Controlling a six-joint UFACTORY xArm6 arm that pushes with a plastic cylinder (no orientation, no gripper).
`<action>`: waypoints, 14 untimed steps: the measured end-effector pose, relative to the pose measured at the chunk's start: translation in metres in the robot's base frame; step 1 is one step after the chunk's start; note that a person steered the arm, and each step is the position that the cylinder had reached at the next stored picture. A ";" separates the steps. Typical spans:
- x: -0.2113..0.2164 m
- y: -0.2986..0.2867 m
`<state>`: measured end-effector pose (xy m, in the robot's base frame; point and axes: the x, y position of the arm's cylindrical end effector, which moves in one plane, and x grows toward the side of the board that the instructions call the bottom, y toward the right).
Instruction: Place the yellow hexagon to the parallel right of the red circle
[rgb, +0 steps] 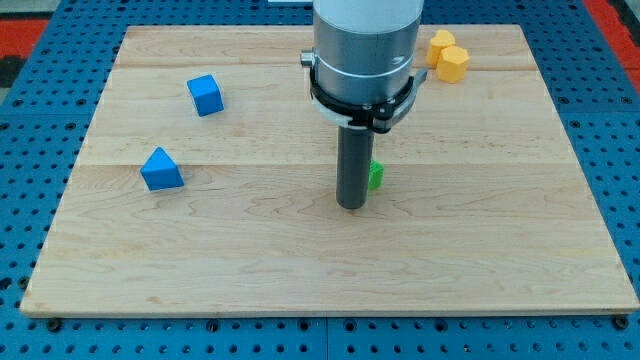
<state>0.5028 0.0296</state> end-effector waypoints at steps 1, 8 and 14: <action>0.032 0.064; -0.193 0.138; -0.146 0.139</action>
<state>0.3568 0.1681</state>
